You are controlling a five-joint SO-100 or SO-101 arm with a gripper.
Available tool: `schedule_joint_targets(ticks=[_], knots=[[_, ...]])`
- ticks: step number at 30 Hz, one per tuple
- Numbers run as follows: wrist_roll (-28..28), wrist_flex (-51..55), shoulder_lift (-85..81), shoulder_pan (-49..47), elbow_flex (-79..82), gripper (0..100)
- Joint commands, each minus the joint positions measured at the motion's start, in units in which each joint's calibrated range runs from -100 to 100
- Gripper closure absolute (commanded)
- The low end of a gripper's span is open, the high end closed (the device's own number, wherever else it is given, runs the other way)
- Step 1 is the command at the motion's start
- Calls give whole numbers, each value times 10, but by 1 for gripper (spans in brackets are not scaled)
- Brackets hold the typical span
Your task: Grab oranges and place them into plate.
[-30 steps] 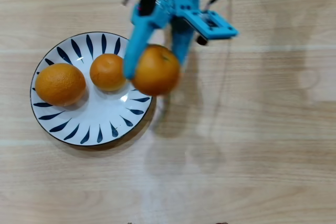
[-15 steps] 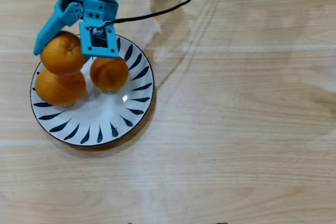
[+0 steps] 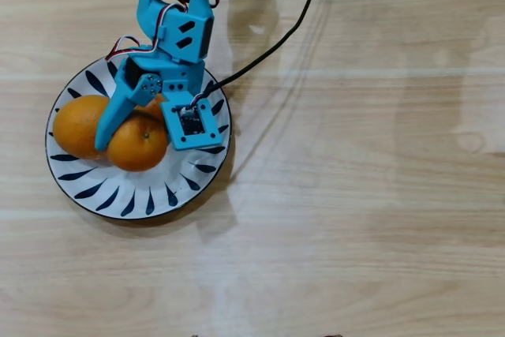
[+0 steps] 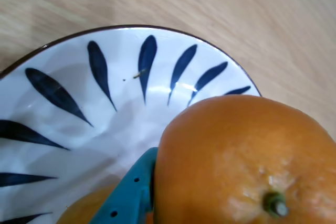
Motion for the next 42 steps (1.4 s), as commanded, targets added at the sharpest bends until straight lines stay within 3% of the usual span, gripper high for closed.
schedule_joint_targets(ticks=[1,9,13,16,17,18,21,23,33,37,39,42], knots=[[-3,-20,-8,-13,-40,57],[-4,-17,-20,-24,-40,56],[2,22,-104,-35,5,58],[11,75,-225,-51,88,77],[45,85,-294,-68,130,92],[69,85,-328,-81,153,99],[118,86,-421,-118,225,95],[129,86,-481,-139,283,99],[213,95,-827,-222,658,98],[223,173,-970,-229,765,98],[224,263,-1064,-229,810,98],[238,315,-1061,-229,819,98]])
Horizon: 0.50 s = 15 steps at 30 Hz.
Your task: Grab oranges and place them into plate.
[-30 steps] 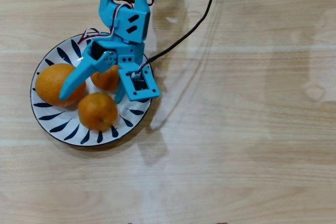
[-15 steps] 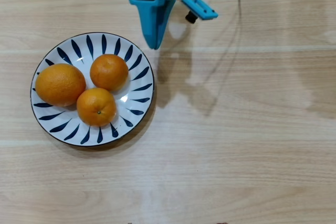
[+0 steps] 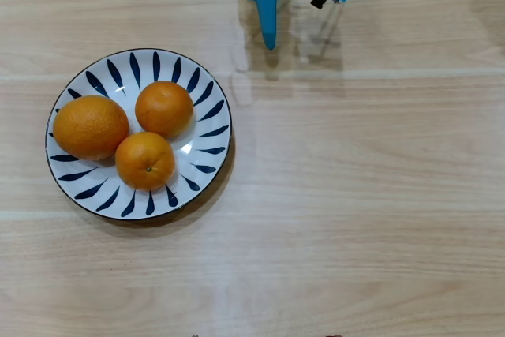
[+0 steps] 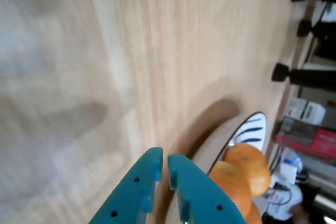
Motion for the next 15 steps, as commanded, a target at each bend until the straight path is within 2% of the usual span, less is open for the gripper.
schedule_joint_targets(ticks=[1,6,11,15], knots=[[26,88,-37,-6,24,98],[44,109,-44,-6,21,98],[43,183,-44,-1,-2,98],[41,183,-44,0,-1,98]])
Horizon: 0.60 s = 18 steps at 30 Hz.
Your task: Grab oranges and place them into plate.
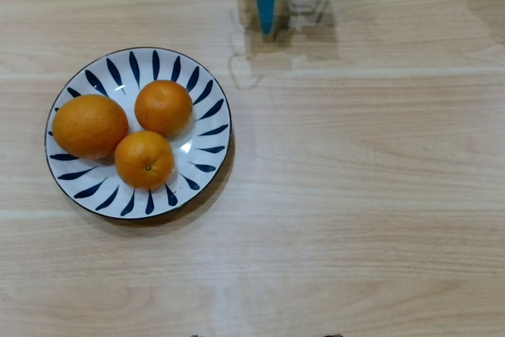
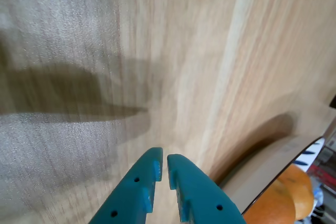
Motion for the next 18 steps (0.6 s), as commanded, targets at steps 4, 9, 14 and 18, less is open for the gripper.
schedule_joint_targets(ticks=[4,9,14,18], knots=[[-1,4,-6,3,-1,98],[-1,4,-6,3,-1,98],[-1,4,-6,3,-1,98],[-1,4,-6,3,-1,98]])
